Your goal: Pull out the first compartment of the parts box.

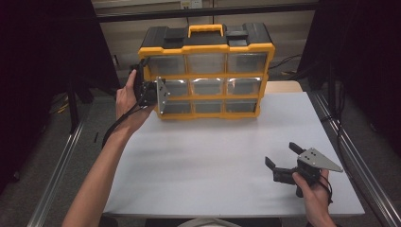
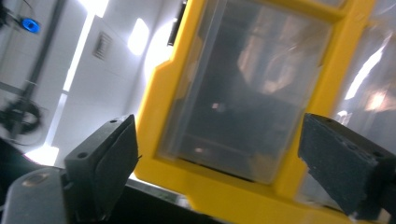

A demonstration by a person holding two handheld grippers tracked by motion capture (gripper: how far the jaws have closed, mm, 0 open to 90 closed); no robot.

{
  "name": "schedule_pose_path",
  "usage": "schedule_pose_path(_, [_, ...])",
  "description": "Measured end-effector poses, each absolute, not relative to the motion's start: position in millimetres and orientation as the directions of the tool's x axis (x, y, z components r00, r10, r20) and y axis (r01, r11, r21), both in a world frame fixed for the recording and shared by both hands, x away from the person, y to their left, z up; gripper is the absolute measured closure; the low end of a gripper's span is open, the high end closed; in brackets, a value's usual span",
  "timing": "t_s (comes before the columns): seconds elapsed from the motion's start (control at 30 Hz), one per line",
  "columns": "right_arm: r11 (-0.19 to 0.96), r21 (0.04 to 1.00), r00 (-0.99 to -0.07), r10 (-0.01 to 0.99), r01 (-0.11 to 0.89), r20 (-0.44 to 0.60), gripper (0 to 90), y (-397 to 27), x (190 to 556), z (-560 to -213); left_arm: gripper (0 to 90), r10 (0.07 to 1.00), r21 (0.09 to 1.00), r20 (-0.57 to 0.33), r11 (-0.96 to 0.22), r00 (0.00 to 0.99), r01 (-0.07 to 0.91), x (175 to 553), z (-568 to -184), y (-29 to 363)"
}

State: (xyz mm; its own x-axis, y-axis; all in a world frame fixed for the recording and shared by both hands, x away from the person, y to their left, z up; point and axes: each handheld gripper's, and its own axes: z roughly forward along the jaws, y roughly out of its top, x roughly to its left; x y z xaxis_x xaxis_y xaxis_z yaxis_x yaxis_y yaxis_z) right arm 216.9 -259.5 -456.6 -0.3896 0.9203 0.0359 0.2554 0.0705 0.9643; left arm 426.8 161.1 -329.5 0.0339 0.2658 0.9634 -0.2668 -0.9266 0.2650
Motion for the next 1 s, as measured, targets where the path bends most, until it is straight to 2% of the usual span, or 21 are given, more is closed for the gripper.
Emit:
schedule_pose_path(0.23, [0.065, 0.965, -0.397, 0.917, 0.253, 0.042, 0.2, -260.4, 216.1, -456.1, 18.6, 0.186, 0.180, 0.983, -0.955, -0.003, -0.237, 438.3, -336.5, 164.5])
schedule_pose_path(0.4, [0.066, 0.965, -0.398, 0.917, 0.253, 0.041, 0.2, -260.1, 215.9, -456.2, 18.6, 0.114, 0.104, 0.993, -0.970, -0.031, -0.218, 441.6, -339.1, 166.6])
schedule_pose_path(0.5, [0.069, 0.965, -0.398, 0.916, 0.252, 0.039, 0.2, -260.1, 215.9, -456.2, 22.6, 0.098, 0.091, 0.995, -0.970, -0.020, -0.226, 443.3, -340.4, 166.6])
schedule_pose_path(0.7, [0.065, 0.966, -0.397, 0.917, 0.252, 0.042, 0.2, -260.0, 215.7, -456.1, 24.6, 0.101, 0.098, 0.995, -0.972, -0.003, -0.213, 447.2, -339.3, 165.7])
schedule_pose_path(1.0, [0.067, 0.966, -0.399, 0.916, 0.250, 0.040, 0.2, -260.4, 215.7, -456.0, 28.5, 0.109, 0.101, 0.993, -0.974, -0.033, -0.201, 449.8, -337.1, 163.1])
